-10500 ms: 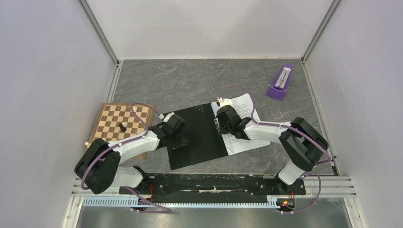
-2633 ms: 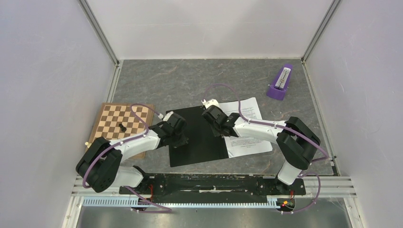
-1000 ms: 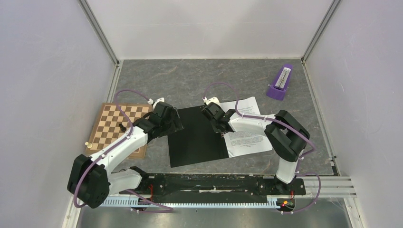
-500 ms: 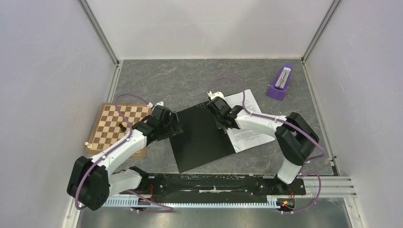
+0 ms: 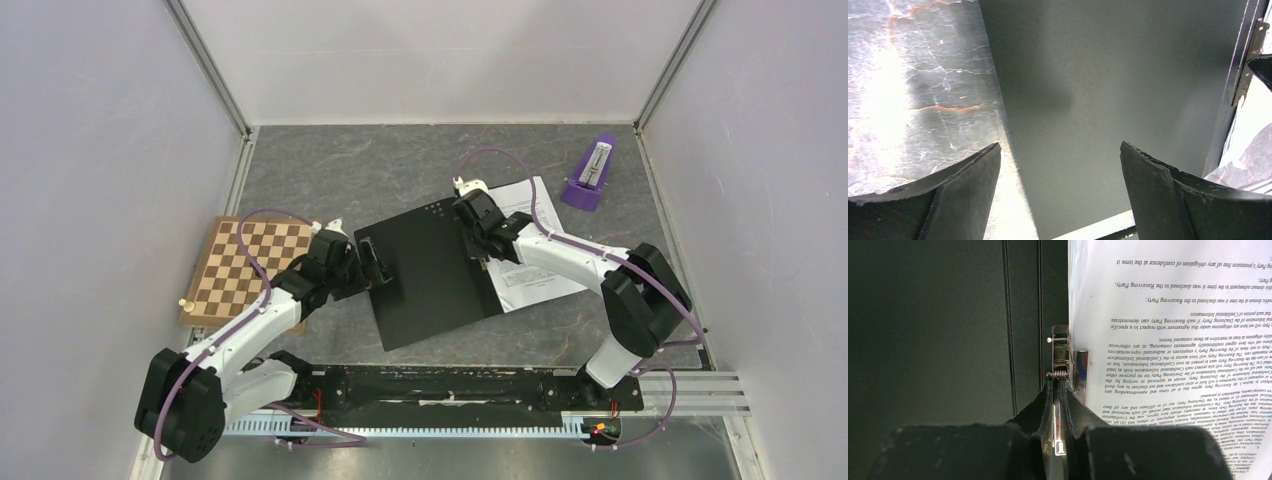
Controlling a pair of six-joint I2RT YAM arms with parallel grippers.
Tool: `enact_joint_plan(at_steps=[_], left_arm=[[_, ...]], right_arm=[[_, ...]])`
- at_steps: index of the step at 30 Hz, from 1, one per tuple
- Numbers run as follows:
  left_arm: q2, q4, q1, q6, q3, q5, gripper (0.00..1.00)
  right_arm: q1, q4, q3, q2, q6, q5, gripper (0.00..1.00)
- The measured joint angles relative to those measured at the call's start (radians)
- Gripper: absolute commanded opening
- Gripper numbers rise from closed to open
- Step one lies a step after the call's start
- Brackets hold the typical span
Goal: Put the files into the folder
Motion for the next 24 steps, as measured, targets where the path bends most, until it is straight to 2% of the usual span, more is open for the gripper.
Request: enact_joint_plan(at_steps=[13, 24], left_arm=[[0.014, 0.126, 0.006, 0.001, -0.021, 0.095, 0.95], [0.044, 0.278, 0.006, 0.0, -0.103, 0.107, 0.95]], right_arm=[[-0.069, -0.026, -0.007, -0.079, -0.013, -0.067, 0.0], [-0.092, -0.045, -0.007, -0.108, -0.025, -0.102, 0.0]])
